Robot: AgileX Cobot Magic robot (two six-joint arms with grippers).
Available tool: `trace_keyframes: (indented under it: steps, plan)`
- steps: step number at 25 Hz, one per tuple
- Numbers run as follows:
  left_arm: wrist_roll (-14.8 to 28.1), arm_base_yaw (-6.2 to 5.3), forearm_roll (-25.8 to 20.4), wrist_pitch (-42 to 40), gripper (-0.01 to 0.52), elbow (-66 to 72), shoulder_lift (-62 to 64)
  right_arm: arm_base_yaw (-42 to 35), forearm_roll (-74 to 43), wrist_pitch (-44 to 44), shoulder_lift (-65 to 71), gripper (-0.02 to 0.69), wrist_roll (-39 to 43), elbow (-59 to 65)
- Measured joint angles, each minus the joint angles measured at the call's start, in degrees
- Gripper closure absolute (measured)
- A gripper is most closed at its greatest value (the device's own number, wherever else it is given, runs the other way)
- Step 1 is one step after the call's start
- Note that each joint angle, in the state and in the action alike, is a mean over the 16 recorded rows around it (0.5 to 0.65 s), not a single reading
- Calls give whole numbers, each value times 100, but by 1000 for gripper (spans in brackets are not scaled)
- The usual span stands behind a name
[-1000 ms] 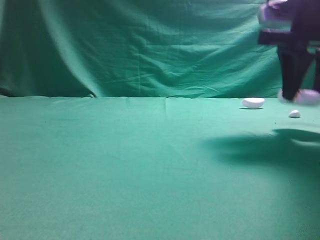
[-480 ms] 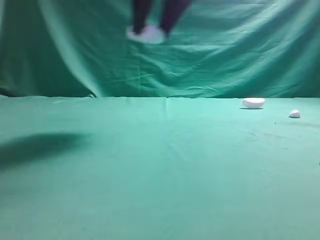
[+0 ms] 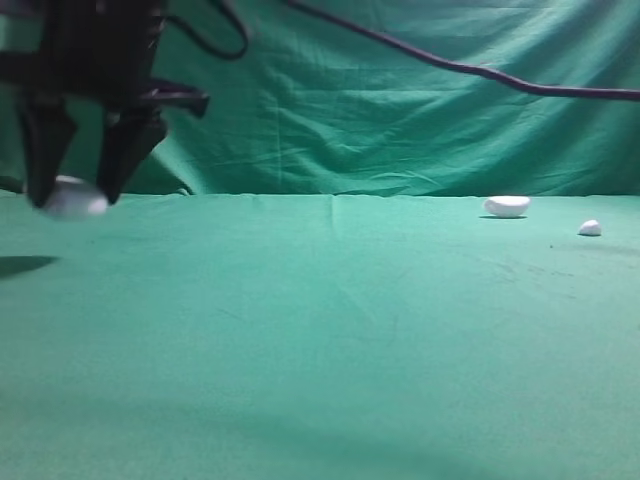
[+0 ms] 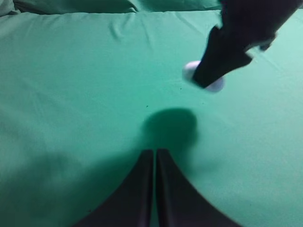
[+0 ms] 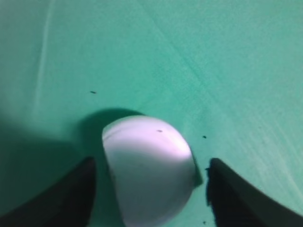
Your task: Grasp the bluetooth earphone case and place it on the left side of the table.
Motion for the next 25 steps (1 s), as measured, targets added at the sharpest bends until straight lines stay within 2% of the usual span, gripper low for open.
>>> trace_keyframes:
  steps: [3,7,18,21,25]
  plan:
    - [0,0,0,0,514,0,0,1,17,109,-98,241,151,-6]
    - [0,0,0,0,514,0,0,1,37,484,-448,299,413,-8]
    - [0,0,0,0,514,0,0,1,-102,1645,-2019,622,1028,-28]
    - [0,0,0,0,514,0,0,1,-144,1771,-2428,658,1068,-35]
    - [0,0,0,0,514,0,0,1,-179,1824,-2961,665,1088,-38]
